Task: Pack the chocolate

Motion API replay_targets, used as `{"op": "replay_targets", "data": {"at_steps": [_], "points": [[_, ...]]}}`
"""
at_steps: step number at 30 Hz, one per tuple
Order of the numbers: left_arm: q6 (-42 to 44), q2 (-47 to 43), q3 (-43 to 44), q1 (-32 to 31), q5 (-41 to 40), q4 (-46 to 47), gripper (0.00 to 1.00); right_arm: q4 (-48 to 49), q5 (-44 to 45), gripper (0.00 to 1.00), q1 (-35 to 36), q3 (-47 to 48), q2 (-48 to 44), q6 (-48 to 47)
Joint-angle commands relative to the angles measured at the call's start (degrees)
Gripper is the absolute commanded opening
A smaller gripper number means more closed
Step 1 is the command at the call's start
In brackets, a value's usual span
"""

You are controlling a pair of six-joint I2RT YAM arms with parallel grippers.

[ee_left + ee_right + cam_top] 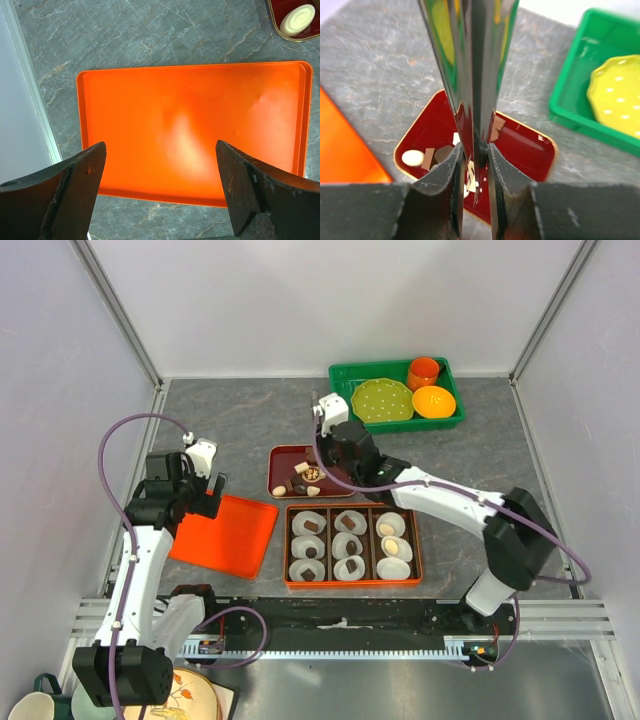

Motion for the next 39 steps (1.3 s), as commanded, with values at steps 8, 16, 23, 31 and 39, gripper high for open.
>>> {"op": "replay_targets", "data": {"at_steps": [8, 16, 23, 31, 39], "points": [[1.86, -0.62, -0.07, 0.44, 0.81, 0.89, 0.97, -27.67, 2.27, 0.22, -0.13, -9.11, -28.19, 5.68], [1.68, 0.17, 0.02, 0.35, 0.9, 1.33, 0.97, -46.69, 1.4, 0.22, 0.57, -14.48, -43.51, 14.38], [1.33, 0.87, 1.34, 0.44, 1.16, 1.15, 0.97, -51.19, -1.85, 0.22, 1.1, -18.51, -49.93, 19.58], [1.33, 0.96, 1.34, 0.44, 0.9, 0.62, 0.97, -47.5, -2.38, 0.23, 3.9, -20.81, -49.94, 21.34], [1.51, 0.79, 1.51, 0.44, 0.37, 0.71, 0.97, -44.07, 1.83, 0.31, 7.08, -22.65, -48.53, 23.8]]}}
